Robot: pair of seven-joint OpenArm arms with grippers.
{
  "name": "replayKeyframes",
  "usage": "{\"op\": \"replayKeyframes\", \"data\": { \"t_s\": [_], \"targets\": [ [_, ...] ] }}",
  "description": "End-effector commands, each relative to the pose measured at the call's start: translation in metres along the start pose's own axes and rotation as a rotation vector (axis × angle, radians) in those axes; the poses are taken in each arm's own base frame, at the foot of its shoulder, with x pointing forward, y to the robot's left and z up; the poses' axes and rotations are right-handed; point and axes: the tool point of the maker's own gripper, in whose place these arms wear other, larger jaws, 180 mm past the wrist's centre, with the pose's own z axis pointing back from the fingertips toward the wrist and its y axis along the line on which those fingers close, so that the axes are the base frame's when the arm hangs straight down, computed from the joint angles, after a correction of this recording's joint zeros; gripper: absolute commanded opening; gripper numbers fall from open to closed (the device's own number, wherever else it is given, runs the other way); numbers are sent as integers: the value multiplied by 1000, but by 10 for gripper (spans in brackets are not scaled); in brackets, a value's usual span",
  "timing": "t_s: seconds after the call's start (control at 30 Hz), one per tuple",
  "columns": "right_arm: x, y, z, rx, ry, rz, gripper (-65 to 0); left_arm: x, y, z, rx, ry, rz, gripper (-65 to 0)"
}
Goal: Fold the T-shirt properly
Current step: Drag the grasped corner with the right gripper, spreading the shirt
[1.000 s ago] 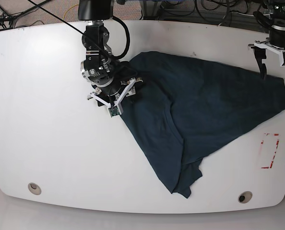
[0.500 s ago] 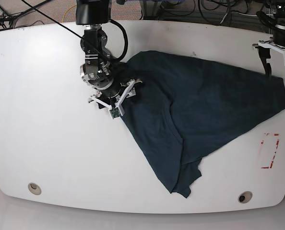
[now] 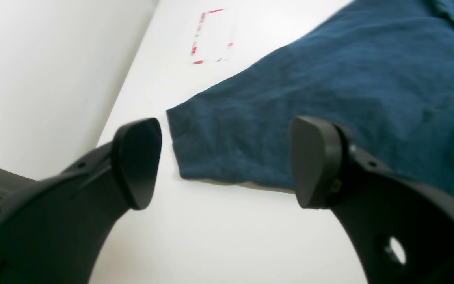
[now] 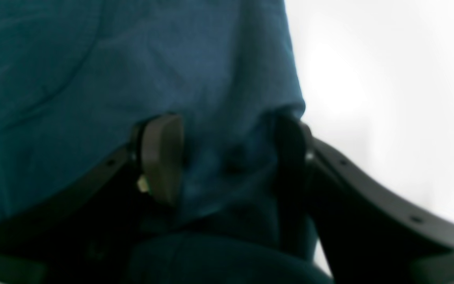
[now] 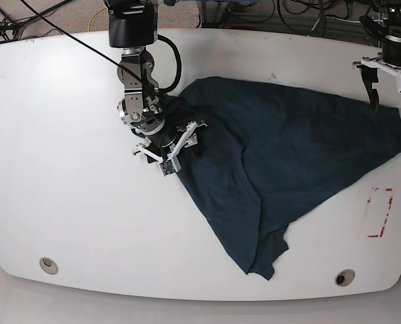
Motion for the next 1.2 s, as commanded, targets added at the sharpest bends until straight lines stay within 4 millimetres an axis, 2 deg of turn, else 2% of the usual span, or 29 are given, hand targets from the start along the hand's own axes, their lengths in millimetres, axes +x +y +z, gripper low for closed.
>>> {"op": "replayKeyframes", "data": {
  "t_s": [0.0, 0.07, 0.33, 0.4, 0.57, 0.67, 0.73, 0.93, 1.17],
  "targets": [
    [-20, 2, -4, 11, 84, 11, -338, 12, 4, 2, 9, -40, -15, -174],
    [-18, 7, -12, 33, 69, 19, -367, 13, 9, 3, 19, -40, -23, -174],
    [-21, 15, -22, 64, 84, 34, -462, 14, 10, 3, 18, -42, -28, -176],
    [-14, 11, -23, 56, 74, 22, -532, 18, 13, 1, 19, -55, -39, -175],
    [-10, 11, -19, 55, 68, 29, -649, 19, 14, 0, 20, -57, -43, -178],
    [-6, 9, -14, 47, 58, 36, -650, 19, 16, 0, 25, -53, -42, -179],
    [9, 8, -1, 23, 31, 56, -650, 16, 14, 1, 23, -45, -37, -177],
    [26, 10, 24, -6, -24, 76, -650, 17, 15, 1, 28, -44, -36, -176],
    [21, 16, 32, -2, -37, 75, -650, 19, 16, -12, 38, -48, -15, -181]
  ]
}}
